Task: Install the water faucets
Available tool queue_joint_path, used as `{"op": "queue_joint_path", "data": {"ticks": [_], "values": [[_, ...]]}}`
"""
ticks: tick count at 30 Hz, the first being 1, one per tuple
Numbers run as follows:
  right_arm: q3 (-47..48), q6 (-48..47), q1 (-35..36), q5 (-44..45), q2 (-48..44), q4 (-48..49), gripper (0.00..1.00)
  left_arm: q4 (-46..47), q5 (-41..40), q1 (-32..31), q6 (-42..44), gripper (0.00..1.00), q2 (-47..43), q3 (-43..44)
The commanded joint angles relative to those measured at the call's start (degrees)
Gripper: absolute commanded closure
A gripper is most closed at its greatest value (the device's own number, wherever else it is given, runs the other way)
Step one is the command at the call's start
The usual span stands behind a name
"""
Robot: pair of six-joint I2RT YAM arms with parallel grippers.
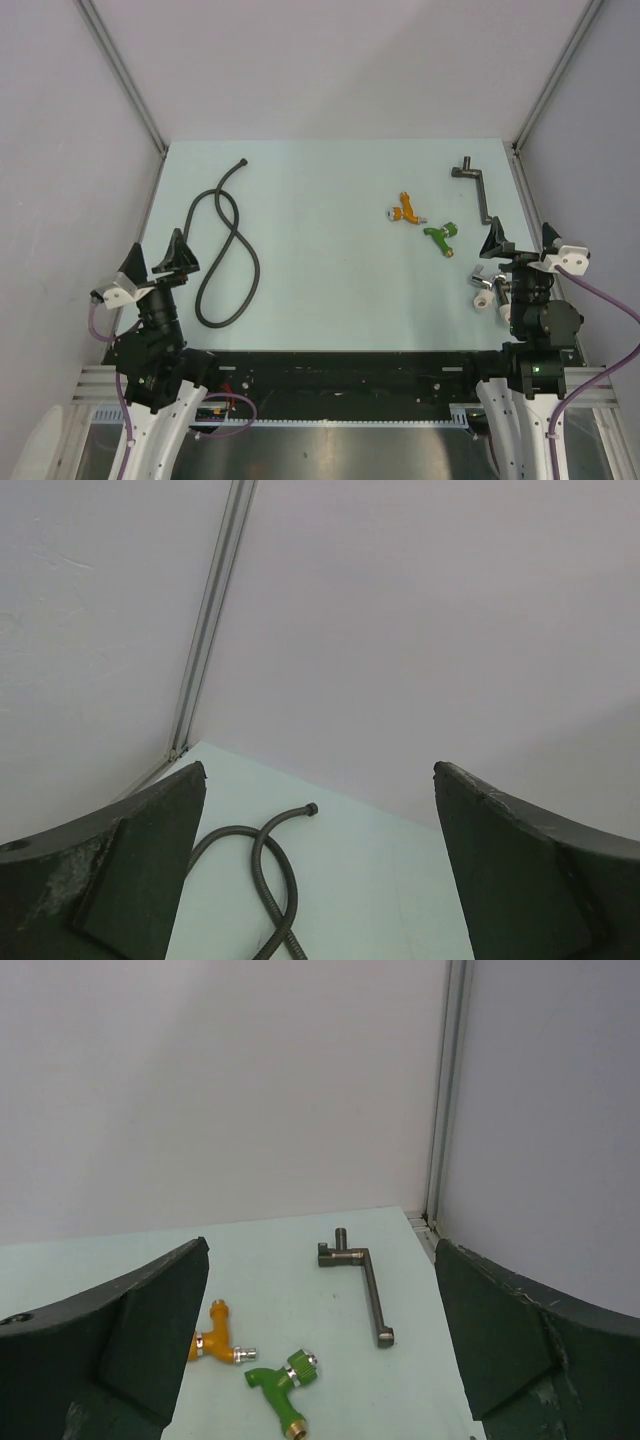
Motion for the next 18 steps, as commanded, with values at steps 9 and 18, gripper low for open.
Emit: {"op": "queue_joint_path", "data": {"ticks": [9, 18], "values": [[-0.61, 2.59, -1.85, 2.03, -0.6, 2.57, 0.0, 0.03, -2.82, -0.14, -2.25, 0.0, -1.17, 1.19], [-1.05, 5.22, -2.64, 1.68, 0.45, 3.8, 0.0, -0.14, -3.44, 0.57, -2.86, 0.0, 0.93, 1.54]]}}
